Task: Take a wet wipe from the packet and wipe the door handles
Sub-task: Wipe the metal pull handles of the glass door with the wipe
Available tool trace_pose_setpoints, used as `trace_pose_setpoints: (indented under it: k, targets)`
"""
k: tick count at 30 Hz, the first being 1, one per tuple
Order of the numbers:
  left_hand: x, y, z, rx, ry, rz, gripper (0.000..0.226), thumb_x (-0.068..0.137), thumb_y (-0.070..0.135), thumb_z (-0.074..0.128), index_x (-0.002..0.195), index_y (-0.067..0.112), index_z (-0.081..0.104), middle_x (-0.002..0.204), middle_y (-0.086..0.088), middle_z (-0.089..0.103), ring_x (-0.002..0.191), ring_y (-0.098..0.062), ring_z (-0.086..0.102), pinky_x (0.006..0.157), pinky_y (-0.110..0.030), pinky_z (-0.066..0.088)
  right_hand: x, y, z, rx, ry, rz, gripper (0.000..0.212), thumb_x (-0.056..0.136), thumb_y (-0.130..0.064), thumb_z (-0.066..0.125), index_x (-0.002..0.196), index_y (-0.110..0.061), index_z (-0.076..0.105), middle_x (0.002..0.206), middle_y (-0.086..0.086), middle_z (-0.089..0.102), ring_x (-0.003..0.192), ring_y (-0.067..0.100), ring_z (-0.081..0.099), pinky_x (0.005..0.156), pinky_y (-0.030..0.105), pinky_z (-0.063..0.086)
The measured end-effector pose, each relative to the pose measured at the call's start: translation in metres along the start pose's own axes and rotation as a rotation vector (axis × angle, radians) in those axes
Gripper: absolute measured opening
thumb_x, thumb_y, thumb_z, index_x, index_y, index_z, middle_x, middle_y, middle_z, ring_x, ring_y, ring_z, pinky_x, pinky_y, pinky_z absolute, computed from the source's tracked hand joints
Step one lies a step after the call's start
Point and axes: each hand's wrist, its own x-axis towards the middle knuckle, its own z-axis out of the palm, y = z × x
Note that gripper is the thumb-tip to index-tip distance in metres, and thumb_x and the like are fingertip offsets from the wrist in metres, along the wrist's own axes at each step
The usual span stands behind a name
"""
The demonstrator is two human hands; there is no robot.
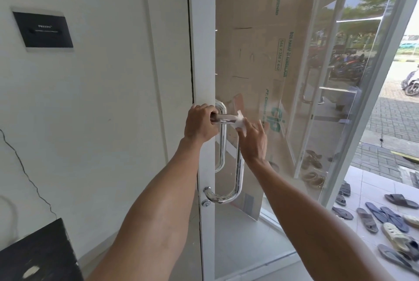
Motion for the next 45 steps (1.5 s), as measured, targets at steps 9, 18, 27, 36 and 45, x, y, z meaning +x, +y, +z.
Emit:
trace_pose_setpoints:
  k: [9,18,27,36,45]
  targets:
    - [-0.002,0.003,-0.001,-0.032,-0.024,-0.051,0.027,0.068,0.005,0.06,0.092,0.012,0.069,0.091,-0.005,0.069,0.084,-0.027,0.055,0.071,-0.027,0.042,0.008,-0.016,-0.01,0.056,-0.069,0.081,0.026,0.089,-0.017,0.067,0.112,-0.006,0.066,0.113,0.015,0.07,0.121,0.038,0.055,0.101,0.047,0.045]
    - [-0.007,0.005,0.003,-0.054,-0.016,-0.057,0.027,0.068,0.001,0.058,0.091,0.01,0.068,0.087,-0.004,0.069,0.082,-0.026,0.054,0.074,-0.034,0.049,-0.015,-0.002,0.004,0.076,-0.095,0.318,0.024,0.09,-0.025,0.064,0.107,-0.008,0.067,0.099,0.018,0.07,0.09,0.032,0.065,0.07,0.03,0.046]
    - [-0.008,0.006,0.01,-0.075,0.038,-0.083,0.032,0.068,-0.003,0.053,0.094,0.008,0.069,0.091,-0.007,0.07,0.085,-0.027,0.056,0.072,-0.03,0.047,0.0,-0.011,-0.007,0.078,-0.045,0.226,0.027,0.09,-0.025,0.065,0.111,-0.009,0.067,0.107,0.015,0.069,0.111,0.036,0.059,0.088,0.046,0.051]
    - [-0.008,0.004,0.011,-0.075,0.04,-0.08,0.032,0.068,-0.002,0.056,0.095,0.009,0.07,0.09,-0.006,0.071,0.084,-0.027,0.058,0.077,-0.034,0.051,-0.026,0.012,0.016,0.056,-0.129,0.354,0.027,0.089,-0.03,0.066,0.1,-0.005,0.069,0.096,0.018,0.069,0.083,0.031,0.064,0.066,0.029,0.044]
    - [-0.005,0.003,0.011,-0.084,0.042,-0.106,0.032,0.068,-0.001,0.057,0.095,0.01,0.07,0.092,-0.005,0.072,0.084,-0.026,0.058,0.074,-0.032,0.05,-0.011,-0.003,0.004,0.106,-0.005,0.22,0.017,0.094,-0.022,0.059,0.099,-0.01,0.069,0.099,0.014,0.071,0.097,0.031,0.064,0.081,0.039,0.053]
